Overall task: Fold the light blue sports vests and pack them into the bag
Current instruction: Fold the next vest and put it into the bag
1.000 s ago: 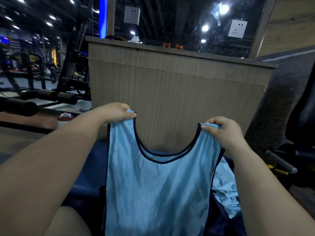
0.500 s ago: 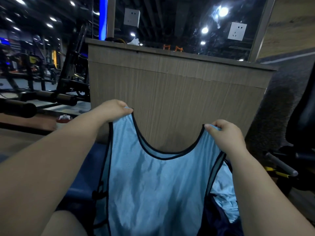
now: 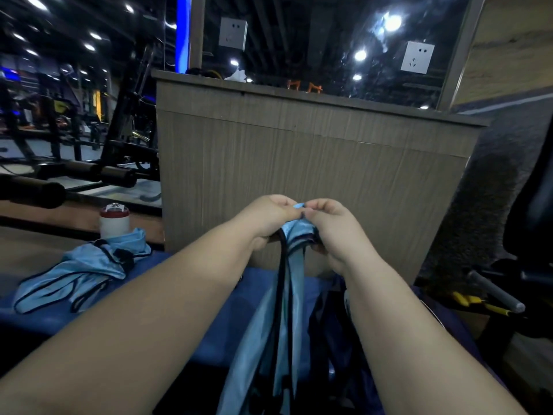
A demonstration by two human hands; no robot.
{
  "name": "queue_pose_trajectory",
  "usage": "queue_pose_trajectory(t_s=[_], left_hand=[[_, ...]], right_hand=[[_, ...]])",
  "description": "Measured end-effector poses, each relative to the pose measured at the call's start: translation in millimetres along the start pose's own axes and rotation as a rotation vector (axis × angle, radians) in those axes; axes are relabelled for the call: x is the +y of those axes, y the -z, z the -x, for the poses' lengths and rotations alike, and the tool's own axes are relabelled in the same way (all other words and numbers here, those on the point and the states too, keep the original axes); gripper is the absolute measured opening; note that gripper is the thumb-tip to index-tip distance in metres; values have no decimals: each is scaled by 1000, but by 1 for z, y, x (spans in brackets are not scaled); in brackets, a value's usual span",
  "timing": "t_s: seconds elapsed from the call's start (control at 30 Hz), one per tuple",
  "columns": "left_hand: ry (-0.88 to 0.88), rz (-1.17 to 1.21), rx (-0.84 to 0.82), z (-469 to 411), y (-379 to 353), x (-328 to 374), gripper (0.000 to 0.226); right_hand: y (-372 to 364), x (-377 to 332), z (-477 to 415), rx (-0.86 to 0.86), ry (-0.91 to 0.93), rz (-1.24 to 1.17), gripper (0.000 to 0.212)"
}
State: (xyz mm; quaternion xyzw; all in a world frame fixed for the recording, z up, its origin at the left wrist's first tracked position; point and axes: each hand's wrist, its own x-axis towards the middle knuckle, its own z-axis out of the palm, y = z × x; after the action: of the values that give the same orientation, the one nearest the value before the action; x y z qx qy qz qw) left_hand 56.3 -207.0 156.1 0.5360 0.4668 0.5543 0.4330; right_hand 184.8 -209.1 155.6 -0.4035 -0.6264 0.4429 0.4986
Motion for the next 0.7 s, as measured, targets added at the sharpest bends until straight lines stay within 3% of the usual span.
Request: queue_pose_trajectory(t_s=[0.07, 0.17, 0.3, 0.5, 0.6, 0.7], left_hand=[[-13, 74, -57, 3, 3, 2, 3], [-16, 122, -152, 5, 13, 6, 28], [-48, 122, -163, 9, 18, 13, 32], [-123, 95, -164, 12, 20, 16, 30], [-168, 81, -145, 14, 20, 16, 25], [-238, 156, -89, 16, 15, 13, 29]], right_hand=[[1, -5, 3, -13, -56, -142, 13], [7, -12, 6, -27, -99, -311, 32], [12, -9, 5, -83, 37, -44, 43], [16, -6, -4, 94, 276, 514, 42], [13, -4, -10, 80, 321, 536, 19], [9, -5, -11, 104, 315, 448, 24]])
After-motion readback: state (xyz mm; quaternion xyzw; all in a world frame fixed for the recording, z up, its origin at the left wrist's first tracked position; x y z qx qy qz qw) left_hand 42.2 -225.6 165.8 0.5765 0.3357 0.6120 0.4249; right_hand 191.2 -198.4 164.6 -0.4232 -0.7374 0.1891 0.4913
